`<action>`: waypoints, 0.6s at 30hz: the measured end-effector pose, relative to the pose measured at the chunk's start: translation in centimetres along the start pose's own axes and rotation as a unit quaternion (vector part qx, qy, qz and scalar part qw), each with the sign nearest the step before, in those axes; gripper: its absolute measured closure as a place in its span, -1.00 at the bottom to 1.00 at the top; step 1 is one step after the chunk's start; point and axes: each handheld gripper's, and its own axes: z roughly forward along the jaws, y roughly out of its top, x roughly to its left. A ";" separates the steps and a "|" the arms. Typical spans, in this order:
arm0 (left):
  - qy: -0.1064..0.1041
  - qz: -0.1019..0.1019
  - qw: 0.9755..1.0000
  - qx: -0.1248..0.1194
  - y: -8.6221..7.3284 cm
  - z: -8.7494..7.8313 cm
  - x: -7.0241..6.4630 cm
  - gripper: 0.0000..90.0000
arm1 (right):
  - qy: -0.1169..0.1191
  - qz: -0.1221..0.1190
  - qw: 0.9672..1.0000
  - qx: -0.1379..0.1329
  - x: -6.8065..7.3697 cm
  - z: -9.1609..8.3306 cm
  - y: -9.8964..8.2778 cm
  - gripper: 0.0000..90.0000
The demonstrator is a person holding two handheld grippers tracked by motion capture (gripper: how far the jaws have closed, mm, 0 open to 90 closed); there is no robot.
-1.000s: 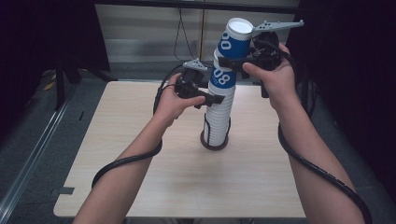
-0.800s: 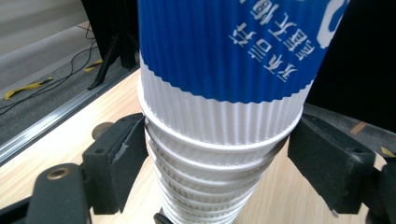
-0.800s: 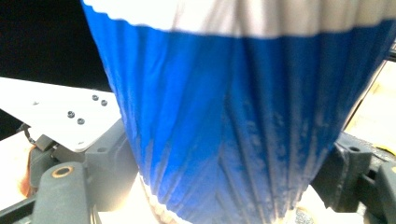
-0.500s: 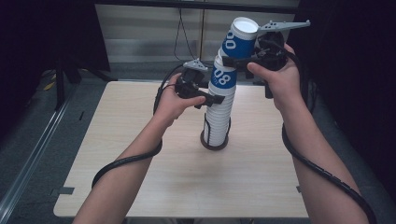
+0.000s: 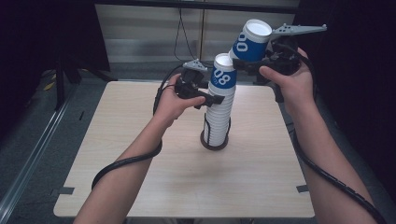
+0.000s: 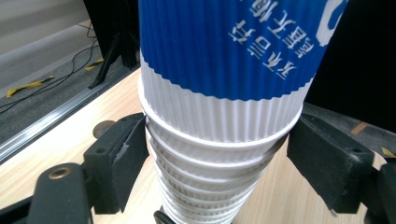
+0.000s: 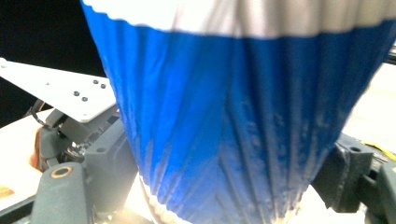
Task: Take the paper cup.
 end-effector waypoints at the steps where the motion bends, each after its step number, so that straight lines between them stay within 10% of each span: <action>1: 0.000 0.000 1.000 0.000 0.0 0.0 0.0 -0.55 | -0.001 0.001 1.000 0.001 0.0 -0.1 -0.1 -0.57; 18: -0.006 0.010 1.000 0.006 0.4 -0.1 -0.7 -0.57 | -0.005 0.006 1.000 0.005 -1.6 -3.1 -2.2 -0.56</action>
